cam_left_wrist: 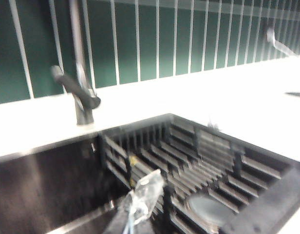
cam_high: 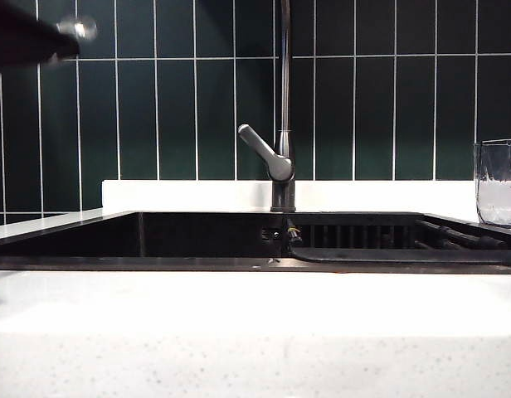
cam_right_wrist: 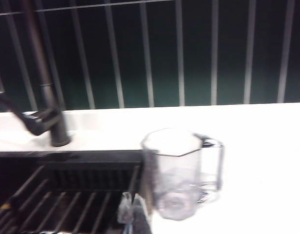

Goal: Pick up the mug next to the sink, go to the faucet to get some water, pour the water into the sink, and finally put the mug back to its place.

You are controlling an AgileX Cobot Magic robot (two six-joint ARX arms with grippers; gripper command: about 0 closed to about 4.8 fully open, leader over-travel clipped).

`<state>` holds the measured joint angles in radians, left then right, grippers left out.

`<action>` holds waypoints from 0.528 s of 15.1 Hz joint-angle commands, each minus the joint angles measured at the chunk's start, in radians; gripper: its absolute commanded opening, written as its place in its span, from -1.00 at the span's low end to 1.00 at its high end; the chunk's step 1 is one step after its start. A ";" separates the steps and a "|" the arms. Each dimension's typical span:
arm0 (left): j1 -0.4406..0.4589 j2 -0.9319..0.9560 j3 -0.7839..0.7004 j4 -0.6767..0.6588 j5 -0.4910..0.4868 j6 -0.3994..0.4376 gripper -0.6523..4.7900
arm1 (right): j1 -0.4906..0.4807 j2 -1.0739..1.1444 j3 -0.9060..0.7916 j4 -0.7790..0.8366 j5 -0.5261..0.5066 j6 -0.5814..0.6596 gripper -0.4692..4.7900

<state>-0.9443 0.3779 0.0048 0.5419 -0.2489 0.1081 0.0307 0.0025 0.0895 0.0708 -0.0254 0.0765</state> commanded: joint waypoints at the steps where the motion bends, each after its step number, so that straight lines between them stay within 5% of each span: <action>1: -0.001 0.005 0.002 -0.054 -0.001 0.023 -0.78 | 0.037 0.000 -0.051 0.087 0.010 -0.006 -0.84; 8: -0.001 0.006 0.002 -0.076 -0.001 0.034 -0.78 | 0.106 0.000 -0.089 0.095 0.046 -0.054 -0.84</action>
<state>-0.9443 0.3832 0.0048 0.4583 -0.2497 0.1390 0.1368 0.0025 0.0071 0.1593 0.0227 0.0257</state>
